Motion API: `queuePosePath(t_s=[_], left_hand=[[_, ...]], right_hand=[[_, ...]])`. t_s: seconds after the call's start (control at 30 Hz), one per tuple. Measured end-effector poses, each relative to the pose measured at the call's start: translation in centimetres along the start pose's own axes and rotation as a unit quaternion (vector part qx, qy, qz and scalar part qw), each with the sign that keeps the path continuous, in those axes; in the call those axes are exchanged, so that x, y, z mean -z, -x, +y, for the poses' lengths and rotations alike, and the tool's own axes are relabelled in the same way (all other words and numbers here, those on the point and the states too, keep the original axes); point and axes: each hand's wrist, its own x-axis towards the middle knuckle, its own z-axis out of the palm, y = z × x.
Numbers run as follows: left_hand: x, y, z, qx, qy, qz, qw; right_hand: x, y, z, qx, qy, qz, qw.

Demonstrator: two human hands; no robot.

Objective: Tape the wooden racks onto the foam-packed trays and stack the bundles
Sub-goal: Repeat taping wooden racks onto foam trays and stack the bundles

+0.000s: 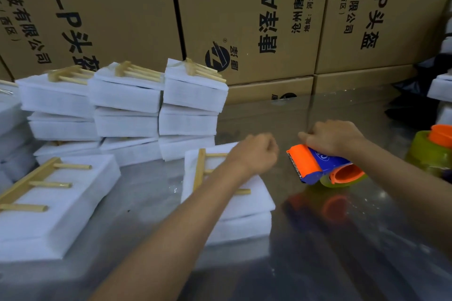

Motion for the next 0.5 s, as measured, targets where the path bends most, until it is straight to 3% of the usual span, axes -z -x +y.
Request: queuePosePath(t_s=[0.1,0.23,0.5], left_hand=[[-2.2,-0.8,-0.1,0.035,-0.011,-0.002,0.999],[-2.4,-0.9,-1.2,0.035,0.091,0.006,0.995],[-2.5,-0.5,-1.4,0.016,0.074,0.021,0.997]], right_hand=[[0.2,0.0,0.0,-0.013,0.001,0.006,1.000],[0.0,-0.2,-0.4,-0.018,0.018,0.000,1.000],[0.8,-0.1,1.9,0.034,-0.011,-0.049,0.998]])
